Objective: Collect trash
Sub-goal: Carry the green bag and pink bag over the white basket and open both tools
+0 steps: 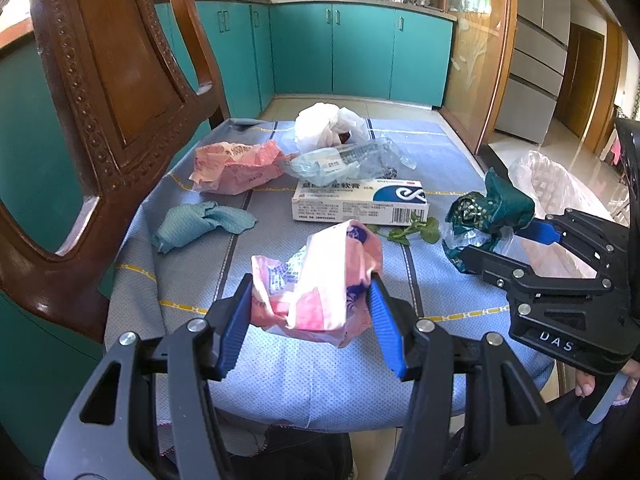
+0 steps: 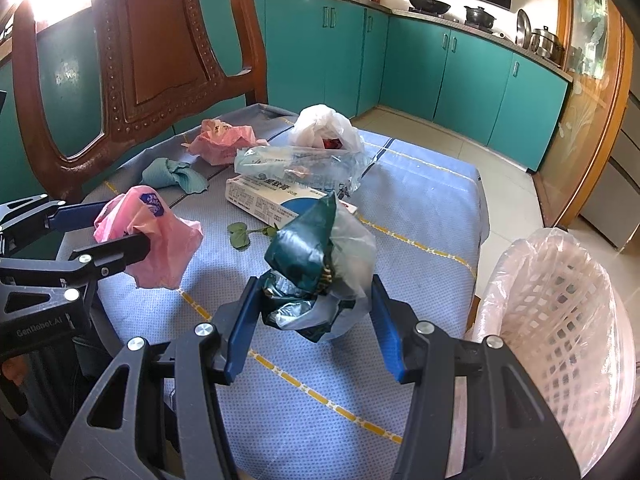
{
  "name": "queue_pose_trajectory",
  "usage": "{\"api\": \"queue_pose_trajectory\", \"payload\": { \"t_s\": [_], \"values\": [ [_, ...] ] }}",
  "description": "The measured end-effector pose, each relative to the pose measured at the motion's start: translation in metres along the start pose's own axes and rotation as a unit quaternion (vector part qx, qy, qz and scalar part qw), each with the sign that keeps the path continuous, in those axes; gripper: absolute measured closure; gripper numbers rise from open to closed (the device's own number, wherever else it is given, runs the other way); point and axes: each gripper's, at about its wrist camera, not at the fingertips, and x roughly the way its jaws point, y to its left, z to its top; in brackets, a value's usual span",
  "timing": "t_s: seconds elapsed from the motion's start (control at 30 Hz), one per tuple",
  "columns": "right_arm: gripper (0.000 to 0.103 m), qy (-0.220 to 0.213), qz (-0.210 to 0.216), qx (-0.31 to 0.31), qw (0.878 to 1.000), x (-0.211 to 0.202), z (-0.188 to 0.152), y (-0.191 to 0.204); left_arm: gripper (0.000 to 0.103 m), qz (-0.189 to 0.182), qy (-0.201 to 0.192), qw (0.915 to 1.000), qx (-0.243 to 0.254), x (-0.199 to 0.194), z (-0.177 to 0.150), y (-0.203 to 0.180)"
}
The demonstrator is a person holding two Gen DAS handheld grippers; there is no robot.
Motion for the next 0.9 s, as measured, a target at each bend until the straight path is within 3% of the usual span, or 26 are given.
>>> {"api": "queue_pose_trajectory", "payload": {
  "t_s": [0.17,0.43,0.63,0.9],
  "values": [
    [0.050,-0.027,-0.010,0.003,1.000,-0.015,0.004,-0.003,0.046,0.003,-0.031,0.9995,-0.007,-0.016,0.006,0.002],
    [0.050,-0.090,-0.018,0.069,0.993,-0.057,0.005,-0.042,0.046,-0.016,-0.070,0.9974,-0.005,-0.042,0.019,-0.006],
    [0.050,-0.107,-0.062,0.121,0.985,-0.078,-0.007,-0.077,0.046,-0.027,-0.088,0.9956,0.016,-0.049,0.027,-0.029],
    [0.050,-0.106,-0.123,0.174,0.971,-0.099,-0.033,-0.118,0.046,-0.080,-0.093,0.9910,0.053,-0.048,0.038,-0.080]
  ]
}}
